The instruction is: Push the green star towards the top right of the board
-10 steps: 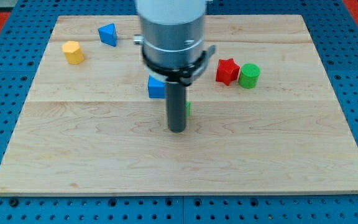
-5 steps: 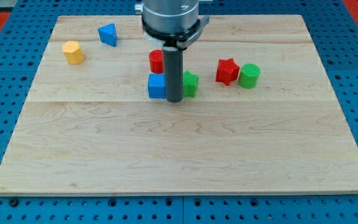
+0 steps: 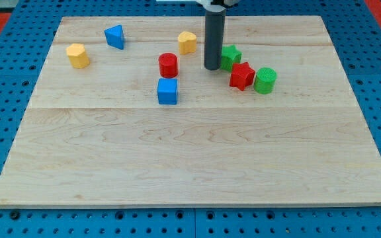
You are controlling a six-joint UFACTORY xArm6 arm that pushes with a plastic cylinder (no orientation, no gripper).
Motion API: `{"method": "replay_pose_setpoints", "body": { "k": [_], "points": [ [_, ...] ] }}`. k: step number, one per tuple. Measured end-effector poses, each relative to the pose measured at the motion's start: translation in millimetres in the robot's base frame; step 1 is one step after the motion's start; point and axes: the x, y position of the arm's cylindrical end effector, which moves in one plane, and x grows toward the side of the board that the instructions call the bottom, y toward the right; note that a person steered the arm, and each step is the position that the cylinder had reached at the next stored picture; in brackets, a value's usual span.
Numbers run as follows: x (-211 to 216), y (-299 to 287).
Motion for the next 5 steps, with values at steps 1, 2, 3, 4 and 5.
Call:
{"method": "replay_pose_setpoints", "body": {
  "k": [1,2,3,4,5],
  "points": [
    [-15,17],
    [-23,43],
    [-23,68],
    [-24,92],
    [-24,96]
  ]
}}
